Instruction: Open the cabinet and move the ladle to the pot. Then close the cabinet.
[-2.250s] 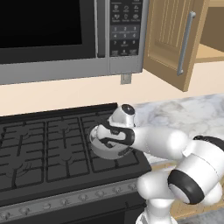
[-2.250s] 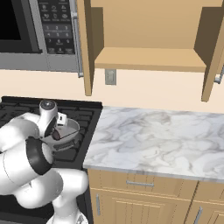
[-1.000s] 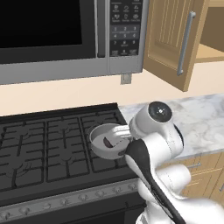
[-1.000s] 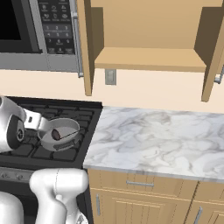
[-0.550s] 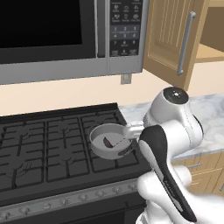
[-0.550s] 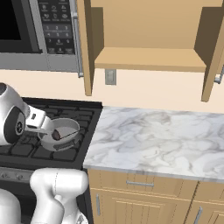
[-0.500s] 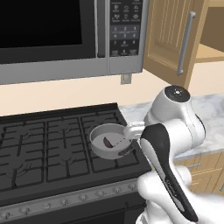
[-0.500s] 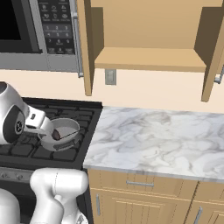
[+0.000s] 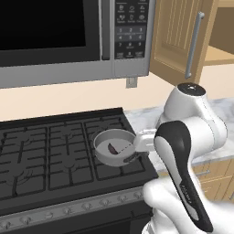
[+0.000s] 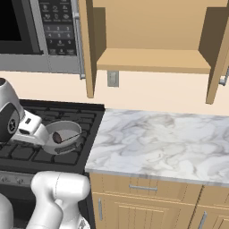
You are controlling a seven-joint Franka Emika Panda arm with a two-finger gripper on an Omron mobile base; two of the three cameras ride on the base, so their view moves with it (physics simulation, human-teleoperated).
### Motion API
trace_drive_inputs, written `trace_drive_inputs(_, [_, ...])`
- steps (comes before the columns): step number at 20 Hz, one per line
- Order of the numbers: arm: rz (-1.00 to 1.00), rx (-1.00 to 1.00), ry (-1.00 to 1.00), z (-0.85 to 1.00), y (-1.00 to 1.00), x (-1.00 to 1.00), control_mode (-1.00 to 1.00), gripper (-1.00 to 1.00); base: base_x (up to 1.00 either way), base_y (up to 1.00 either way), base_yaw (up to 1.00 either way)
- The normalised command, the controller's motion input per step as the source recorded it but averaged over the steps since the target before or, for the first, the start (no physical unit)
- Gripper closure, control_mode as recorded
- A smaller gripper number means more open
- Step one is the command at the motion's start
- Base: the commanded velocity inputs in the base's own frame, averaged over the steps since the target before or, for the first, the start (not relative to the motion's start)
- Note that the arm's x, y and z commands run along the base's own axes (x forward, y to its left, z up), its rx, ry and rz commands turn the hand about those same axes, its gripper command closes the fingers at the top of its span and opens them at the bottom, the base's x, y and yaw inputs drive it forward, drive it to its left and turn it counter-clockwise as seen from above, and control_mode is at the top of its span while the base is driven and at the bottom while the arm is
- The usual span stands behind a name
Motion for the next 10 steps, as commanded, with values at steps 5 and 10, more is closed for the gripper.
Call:
trace_drive_inputs(5, [0.0,0.0,0.0,0.0,0.0,0.0,1.0,-1.0,-0.73,-0.59,-0.04])
trace_drive_inputs(10, [0.0,0.0,0.0,0.0,0.0,0.0,1.0,-1.0,-0.44,-1.0,-0.01])
